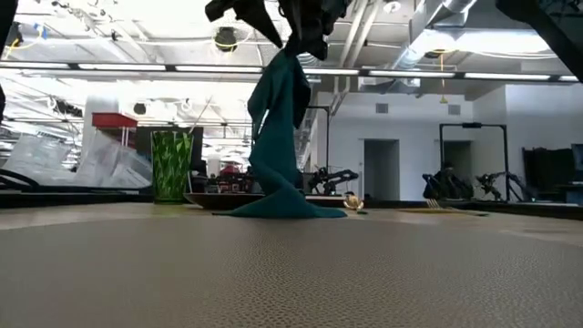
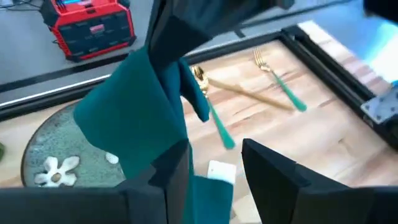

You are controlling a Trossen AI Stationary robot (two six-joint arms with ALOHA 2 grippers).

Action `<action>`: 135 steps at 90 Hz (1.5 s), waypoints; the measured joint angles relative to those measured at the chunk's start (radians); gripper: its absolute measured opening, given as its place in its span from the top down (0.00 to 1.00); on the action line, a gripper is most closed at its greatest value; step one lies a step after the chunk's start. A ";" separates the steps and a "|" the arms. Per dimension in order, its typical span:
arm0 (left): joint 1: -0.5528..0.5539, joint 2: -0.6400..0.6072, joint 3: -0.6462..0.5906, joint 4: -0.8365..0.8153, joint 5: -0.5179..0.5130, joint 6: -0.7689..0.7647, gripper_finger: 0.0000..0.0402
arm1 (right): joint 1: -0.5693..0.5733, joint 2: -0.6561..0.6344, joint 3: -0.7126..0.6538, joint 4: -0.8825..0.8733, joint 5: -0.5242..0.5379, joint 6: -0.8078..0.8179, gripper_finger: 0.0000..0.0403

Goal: Set table place
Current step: Fold the green napkin

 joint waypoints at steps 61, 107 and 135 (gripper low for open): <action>-0.022 0.074 -0.008 -0.190 0.057 -0.206 0.72 | 0.000 0.001 0.000 0.003 0.000 -0.050 0.97; -0.040 0.097 -0.038 -0.179 0.037 -0.189 0.77 | 0.002 0.001 0.000 0.007 -0.001 -0.043 0.97; -0.026 0.100 -0.153 -0.139 0.032 -0.229 0.87 | 0.007 0.001 0.000 0.014 -0.001 -0.040 0.97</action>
